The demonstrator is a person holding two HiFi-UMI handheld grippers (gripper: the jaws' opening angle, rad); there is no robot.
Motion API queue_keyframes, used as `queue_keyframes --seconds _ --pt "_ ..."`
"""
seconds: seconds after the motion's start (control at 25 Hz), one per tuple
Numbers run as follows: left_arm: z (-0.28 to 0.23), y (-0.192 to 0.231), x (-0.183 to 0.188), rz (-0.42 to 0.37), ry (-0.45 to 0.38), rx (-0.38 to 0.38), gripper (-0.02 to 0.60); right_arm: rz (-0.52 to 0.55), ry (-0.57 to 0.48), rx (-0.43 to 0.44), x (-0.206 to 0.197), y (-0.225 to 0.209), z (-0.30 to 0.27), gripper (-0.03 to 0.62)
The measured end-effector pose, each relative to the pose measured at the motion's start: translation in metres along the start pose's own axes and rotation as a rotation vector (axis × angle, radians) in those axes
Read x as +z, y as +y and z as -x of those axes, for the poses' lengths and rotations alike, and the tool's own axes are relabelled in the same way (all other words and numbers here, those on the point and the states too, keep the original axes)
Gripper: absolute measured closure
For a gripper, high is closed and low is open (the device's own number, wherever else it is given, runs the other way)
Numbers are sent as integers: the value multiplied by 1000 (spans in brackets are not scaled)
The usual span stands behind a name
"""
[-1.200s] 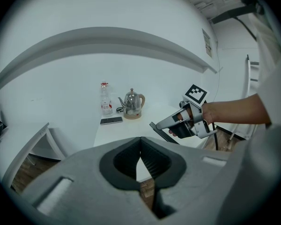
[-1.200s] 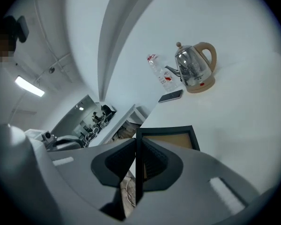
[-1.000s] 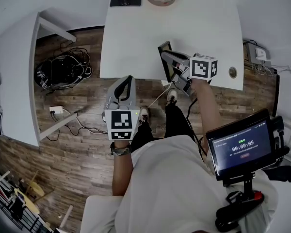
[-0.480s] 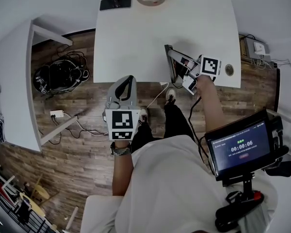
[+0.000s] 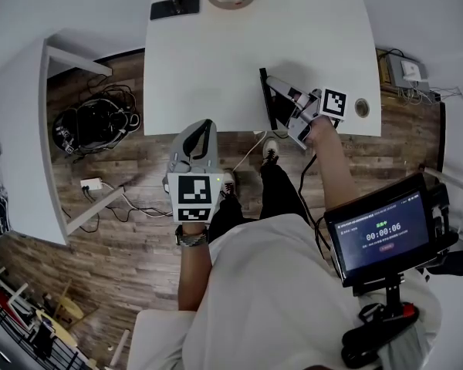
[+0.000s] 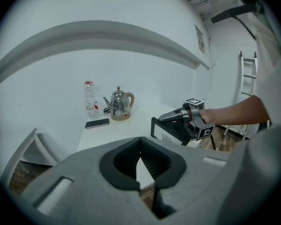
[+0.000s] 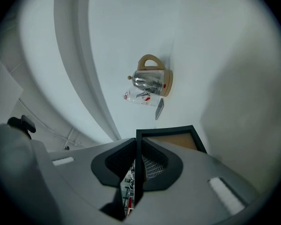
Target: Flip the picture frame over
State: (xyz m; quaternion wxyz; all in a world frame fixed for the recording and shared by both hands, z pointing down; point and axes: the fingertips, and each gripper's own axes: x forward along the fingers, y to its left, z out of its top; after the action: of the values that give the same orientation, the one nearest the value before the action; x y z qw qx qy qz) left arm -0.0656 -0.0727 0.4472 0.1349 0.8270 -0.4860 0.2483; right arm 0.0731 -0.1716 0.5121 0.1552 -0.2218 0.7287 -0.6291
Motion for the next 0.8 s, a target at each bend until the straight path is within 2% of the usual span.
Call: queue_keyframes --seconds 0.24,0.8 --pt "0 0 2 -1 2 -3 578 -69 -35 19 -1 -6 3 549" --pt "-10 -6 3 -16 8 -43 578 -10 -32 15 4 -8 21 545"
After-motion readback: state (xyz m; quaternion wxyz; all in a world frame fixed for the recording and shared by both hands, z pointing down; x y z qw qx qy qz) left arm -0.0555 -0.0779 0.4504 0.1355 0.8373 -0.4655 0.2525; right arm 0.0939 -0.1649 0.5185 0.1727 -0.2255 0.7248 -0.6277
